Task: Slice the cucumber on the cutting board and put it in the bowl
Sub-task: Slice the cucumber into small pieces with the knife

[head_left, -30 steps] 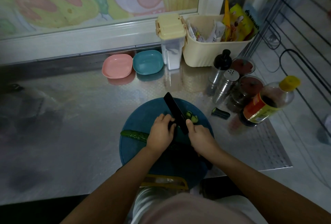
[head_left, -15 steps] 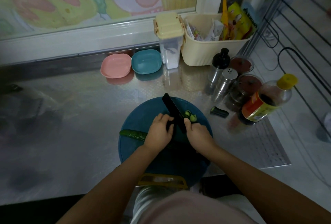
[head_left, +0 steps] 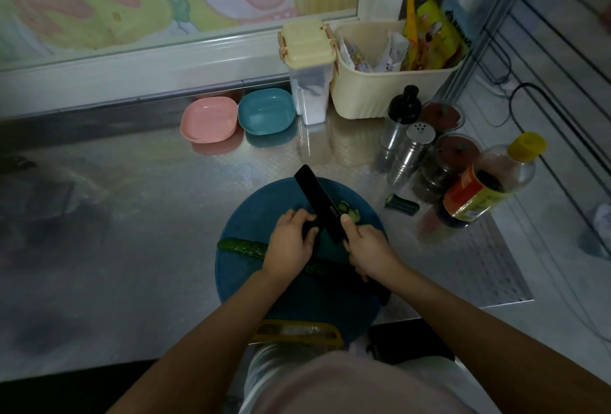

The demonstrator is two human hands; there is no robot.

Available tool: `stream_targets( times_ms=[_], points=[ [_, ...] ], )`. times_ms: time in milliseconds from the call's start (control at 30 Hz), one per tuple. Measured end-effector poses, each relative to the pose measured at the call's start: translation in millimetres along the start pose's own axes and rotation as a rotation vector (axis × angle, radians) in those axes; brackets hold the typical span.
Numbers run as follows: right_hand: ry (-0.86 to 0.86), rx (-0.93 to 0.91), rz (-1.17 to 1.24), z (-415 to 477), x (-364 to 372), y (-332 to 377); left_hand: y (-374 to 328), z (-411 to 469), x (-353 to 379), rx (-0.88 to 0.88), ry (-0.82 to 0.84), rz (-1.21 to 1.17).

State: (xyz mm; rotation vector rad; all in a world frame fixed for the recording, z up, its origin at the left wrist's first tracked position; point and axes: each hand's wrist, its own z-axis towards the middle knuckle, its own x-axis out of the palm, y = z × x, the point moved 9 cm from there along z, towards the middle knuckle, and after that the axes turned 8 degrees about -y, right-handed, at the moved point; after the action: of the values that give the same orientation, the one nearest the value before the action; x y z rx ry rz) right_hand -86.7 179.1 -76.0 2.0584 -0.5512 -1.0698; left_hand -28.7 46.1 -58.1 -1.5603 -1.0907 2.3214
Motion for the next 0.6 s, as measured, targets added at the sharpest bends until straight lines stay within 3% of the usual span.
stream_targets(
  times_ms=[600],
  points=[
    [0.008,0.037,-0.114,3.6,13.1,3.6,0.3,-0.3,0.9,0.031,0.002,0.022]
  ],
)
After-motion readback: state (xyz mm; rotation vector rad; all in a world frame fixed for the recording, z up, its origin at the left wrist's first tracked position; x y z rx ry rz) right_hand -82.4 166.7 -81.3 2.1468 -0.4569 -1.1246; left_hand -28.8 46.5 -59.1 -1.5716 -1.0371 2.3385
